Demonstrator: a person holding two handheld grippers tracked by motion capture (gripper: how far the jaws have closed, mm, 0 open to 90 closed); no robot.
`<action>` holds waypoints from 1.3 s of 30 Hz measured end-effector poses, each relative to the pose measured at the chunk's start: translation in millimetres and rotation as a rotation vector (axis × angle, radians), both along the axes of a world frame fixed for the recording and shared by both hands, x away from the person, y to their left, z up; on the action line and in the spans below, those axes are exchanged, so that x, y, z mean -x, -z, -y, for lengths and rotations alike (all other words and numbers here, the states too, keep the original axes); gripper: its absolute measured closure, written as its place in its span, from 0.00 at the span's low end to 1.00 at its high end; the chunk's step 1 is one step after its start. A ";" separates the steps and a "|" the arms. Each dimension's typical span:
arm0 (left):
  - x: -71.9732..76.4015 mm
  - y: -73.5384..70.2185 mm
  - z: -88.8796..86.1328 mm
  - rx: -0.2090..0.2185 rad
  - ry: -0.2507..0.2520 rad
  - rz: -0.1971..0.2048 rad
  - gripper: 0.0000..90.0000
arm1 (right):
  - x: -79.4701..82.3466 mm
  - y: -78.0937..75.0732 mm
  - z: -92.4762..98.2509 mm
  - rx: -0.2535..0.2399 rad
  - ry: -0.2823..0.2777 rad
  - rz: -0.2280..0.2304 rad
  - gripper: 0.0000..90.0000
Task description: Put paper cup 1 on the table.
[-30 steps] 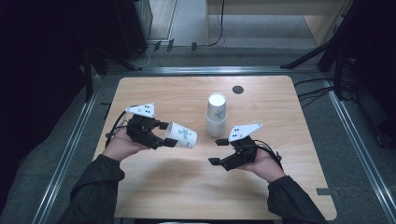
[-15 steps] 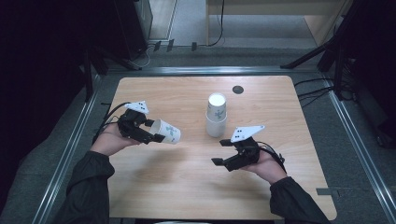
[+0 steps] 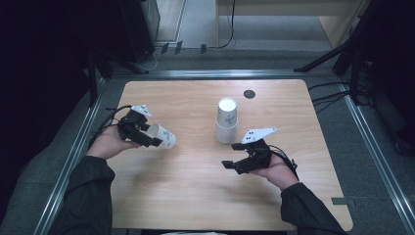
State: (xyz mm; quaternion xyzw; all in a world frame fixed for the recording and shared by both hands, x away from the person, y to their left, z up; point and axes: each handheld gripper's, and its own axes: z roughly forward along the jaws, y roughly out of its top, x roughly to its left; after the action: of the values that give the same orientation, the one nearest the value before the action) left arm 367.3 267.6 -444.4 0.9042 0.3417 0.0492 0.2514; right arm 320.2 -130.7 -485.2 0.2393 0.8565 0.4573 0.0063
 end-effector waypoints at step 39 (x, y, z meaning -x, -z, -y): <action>-57.5 10.5 5.7 -0.365 -0.041 -0.123 0.27 | 6.1 -1.7 11.0 0.007 0.044 -0.004 0.26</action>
State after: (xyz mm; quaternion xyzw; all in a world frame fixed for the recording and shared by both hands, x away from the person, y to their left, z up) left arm 424.7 261.9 -454.8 0.9289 0.3604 0.0601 0.0608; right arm 314.1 -141.8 -483.5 0.2590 0.8525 0.4538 0.0154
